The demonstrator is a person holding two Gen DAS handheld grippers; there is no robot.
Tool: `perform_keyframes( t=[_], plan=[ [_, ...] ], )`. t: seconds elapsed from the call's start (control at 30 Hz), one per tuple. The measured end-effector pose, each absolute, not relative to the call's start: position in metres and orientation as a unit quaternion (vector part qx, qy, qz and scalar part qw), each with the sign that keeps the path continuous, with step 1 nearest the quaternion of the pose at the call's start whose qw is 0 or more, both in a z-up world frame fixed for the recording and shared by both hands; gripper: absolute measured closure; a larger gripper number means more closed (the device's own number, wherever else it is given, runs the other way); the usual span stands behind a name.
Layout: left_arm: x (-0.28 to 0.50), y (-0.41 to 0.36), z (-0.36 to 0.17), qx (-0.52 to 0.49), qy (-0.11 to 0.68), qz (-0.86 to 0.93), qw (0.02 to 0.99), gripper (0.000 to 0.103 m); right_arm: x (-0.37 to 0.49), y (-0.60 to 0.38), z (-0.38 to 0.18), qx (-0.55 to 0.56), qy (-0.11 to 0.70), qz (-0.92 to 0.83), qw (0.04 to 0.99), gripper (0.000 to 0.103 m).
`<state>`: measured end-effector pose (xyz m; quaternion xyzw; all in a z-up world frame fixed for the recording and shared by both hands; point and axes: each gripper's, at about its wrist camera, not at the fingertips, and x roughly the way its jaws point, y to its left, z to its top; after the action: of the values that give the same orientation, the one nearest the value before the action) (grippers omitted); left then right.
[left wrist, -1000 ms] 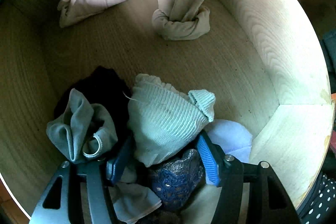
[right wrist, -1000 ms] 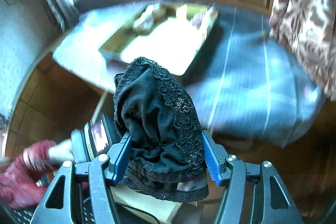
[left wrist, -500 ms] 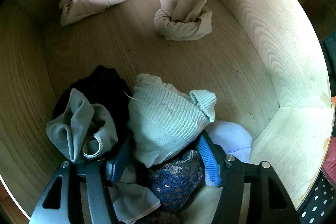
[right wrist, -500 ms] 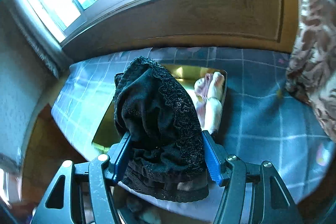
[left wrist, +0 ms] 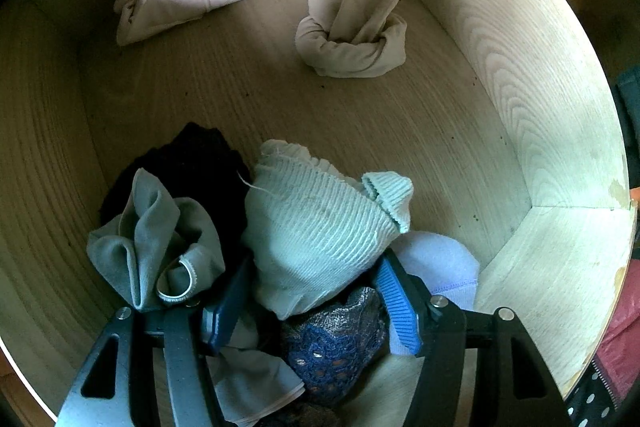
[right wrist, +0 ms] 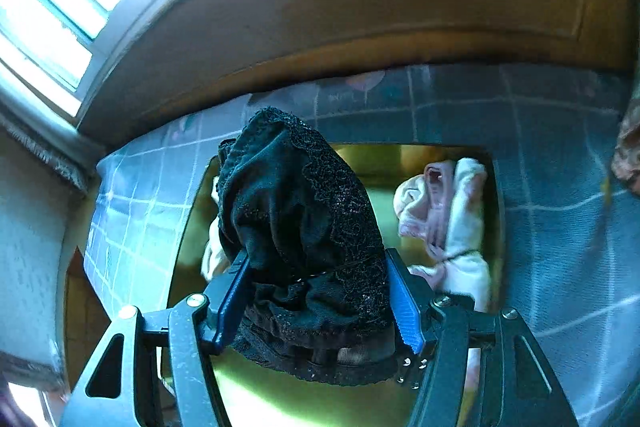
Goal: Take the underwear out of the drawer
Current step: 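Lower the black cloth into the tray and open the right tool while left tool grips white knit cloth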
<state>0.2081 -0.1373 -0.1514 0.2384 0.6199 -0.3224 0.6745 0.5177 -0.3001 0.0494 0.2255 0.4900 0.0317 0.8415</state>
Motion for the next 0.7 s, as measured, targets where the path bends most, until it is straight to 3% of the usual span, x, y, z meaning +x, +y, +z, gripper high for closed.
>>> perform_keyframes(
  t=[0.33, 0.57, 0.7],
  plan=[
    [0.21, -0.139, -0.151, 0.236, 0.622, -0.322, 0.674, 0.039, 0.547, -0.297, 0.023, 0.201, 0.5, -0.025, 0.842, 0.037],
    [0.211, -0.139, -0.151, 0.235, 0.622, -0.322, 0.674, 0.039, 0.547, -0.292, 0.013, 0.186, 0.517, -0.022, 0.835, 0.028],
    [0.211, -0.139, -0.151, 0.234, 0.623, -0.321, 0.674, 0.039, 0.534, -0.292, 0.026, 0.163, 0.496, -0.006, 0.853, 0.028]
  ],
)
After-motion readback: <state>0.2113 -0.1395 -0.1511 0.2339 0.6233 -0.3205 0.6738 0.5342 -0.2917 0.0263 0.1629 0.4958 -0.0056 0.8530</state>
